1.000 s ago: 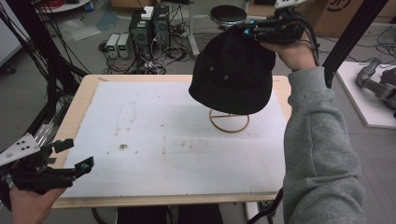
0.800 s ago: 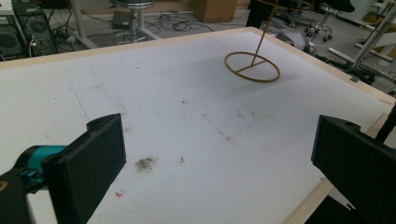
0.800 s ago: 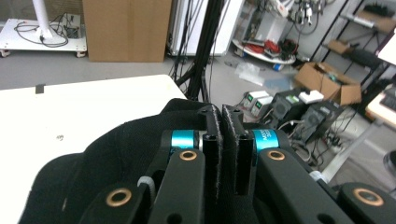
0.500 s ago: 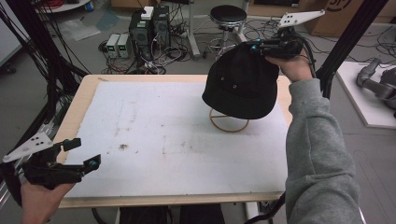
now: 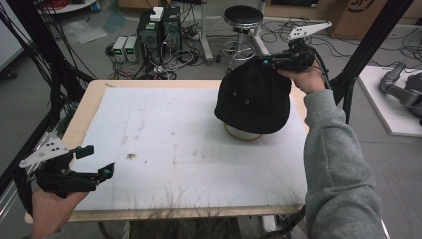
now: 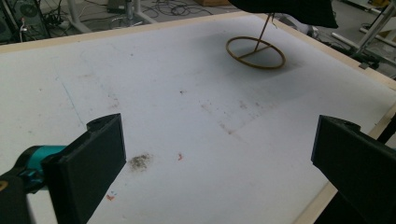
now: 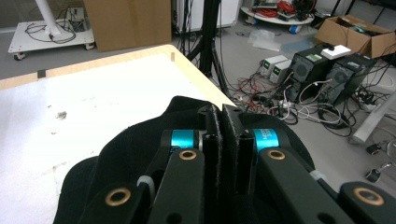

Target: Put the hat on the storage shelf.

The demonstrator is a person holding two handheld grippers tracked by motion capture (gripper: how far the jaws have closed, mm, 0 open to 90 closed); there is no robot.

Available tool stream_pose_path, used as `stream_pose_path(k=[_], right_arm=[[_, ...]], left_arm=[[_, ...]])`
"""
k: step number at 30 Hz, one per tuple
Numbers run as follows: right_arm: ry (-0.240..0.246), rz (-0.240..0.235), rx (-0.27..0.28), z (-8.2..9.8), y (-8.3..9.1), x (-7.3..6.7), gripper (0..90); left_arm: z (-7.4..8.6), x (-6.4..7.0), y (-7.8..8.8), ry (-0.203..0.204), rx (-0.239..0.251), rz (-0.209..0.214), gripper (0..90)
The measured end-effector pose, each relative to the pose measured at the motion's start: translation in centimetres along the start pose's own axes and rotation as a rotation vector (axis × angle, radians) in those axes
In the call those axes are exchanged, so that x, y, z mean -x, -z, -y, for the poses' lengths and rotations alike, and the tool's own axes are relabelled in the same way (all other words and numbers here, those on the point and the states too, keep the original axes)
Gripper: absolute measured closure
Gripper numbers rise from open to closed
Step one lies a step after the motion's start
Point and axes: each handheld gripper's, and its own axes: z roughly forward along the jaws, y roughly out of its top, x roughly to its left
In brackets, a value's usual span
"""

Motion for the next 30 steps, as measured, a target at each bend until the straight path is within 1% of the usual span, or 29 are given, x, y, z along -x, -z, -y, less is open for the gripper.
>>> stream_pose_path(k=[6,9,10,12,15,16,17,18,19,20,21,22,23,25,27,30], right_arm=[[-0.028,0.003,-0.011,0.0,0.0,0.1,86.3],[-0.025,0.009,-0.018,-0.1,-0.1,0.1,83.4],[-0.018,0.017,-0.02,-0.1,0.0,0.0,80.3],[-0.025,0.021,-0.013,-0.2,0.0,0.0,74.2],[-0.016,0.049,-0.021,-0.2,0.1,-0.2,63.8],[-0.019,0.045,-0.022,-0.2,0.1,-0.2,60.0],[-0.021,0.043,-0.023,-0.2,0.2,-0.4,54.3],[-0.012,0.051,-0.023,-0.3,0.2,-0.4,49.5],[-0.017,0.063,-0.028,-0.4,0.2,-0.6,43.5],[-0.02,0.064,-0.019,-0.4,0.3,-0.8,36.5],[-0.033,0.061,-0.01,-0.5,0.3,-0.9,31.5],[-0.029,0.065,-0.004,-0.6,0.4,-1.0,27.5],[-0.036,0.071,0.0,-0.7,0.5,-1.2,21.1],[-0.058,0.078,0.005,-0.9,0.8,-1.5,11.1],[-0.064,0.093,-0.002,-0.9,0.9,-1.8,9.7],[-0.096,0.128,-0.025,-0.9,1.5,-2.5,9.7]], left_arm=[[0.1,-0.2,-0.1,0.007,-0.002,0.005,3.3],[0.2,-0.2,-0.1,0.008,-0.006,0.005,3.3],[0.2,-0.2,-0.1,0.008,-0.005,0.006,3.3],[0.2,-0.3,-0.1,0.012,-0.004,0.005,3.3],[0.3,-0.4,-0.2,0.01,-0.012,-0.007,3.3],[0.3,-0.4,-0.3,0.014,-0.01,-0.006,3.3],[0.3,-0.4,-0.3,0.015,-0.008,-0.005,3.3],[0.3,-0.4,-0.3,0.015,-0.008,-0.004,3.3],[0.3,-0.4,-0.4,0.016,-0.007,-0.002,3.3],[0.3,-0.4,-0.4,0.016,-0.008,-0.001,3.3],[0.3,-0.4,-0.4,0.016,-0.006,-0.001,3.3],[0.3,-0.4,-0.4,0.014,-0.004,-0.001,3.3],[0.3,-0.5,-0.4,0.014,-0.003,-0.001,3.3],[0.2,-0.5,-0.4,0.016,0.0,0.001,3.3],[0.1,-0.4,-0.4,0.009,0.003,0.006,3.3],[-0.1,-0.4,-0.5,0.009,0.005,0.01,3.3]])
